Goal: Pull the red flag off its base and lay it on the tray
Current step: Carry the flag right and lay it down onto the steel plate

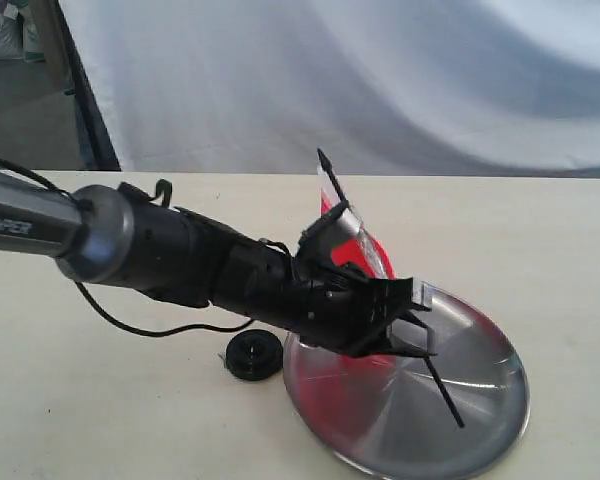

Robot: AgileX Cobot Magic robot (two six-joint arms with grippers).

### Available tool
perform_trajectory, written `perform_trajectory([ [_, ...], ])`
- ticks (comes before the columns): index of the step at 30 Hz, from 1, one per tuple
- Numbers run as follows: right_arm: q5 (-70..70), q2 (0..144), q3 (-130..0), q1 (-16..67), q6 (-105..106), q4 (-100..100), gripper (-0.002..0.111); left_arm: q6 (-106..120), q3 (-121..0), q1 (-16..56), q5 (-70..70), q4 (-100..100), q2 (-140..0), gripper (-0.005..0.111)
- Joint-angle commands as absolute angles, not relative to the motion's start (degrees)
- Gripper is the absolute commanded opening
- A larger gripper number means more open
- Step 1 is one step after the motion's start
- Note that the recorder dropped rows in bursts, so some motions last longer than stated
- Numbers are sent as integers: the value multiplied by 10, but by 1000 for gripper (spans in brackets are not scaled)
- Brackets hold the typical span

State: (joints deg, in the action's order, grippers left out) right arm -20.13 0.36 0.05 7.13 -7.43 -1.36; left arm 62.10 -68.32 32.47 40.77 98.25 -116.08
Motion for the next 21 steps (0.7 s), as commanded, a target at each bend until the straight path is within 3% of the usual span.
perform_trajectory([
  [1, -197, 0, 0, 70, -73, -16, 0, 625, -704, 327, 458, 999, -1193, 0],
  [7, -197, 0, 0, 70, -73, -16, 0, 627, -705, 334, 454, 999, -1202, 1],
  [10, -197, 0, 0, 70, -73, -16, 0, 627, -705, 334, 453, 999, -1202, 9],
  [12, -197, 0, 0, 70, -73, -16, 0, 627, -705, 334, 453, 999, -1202, 21],
  [18, -197, 0, 0, 70, -73, -16, 0, 628, -705, 334, 453, 996, -1202, 79],
  [21, -197, 0, 0, 70, -73, -16, 0, 625, -705, 334, 453, 964, -1202, 85],
])
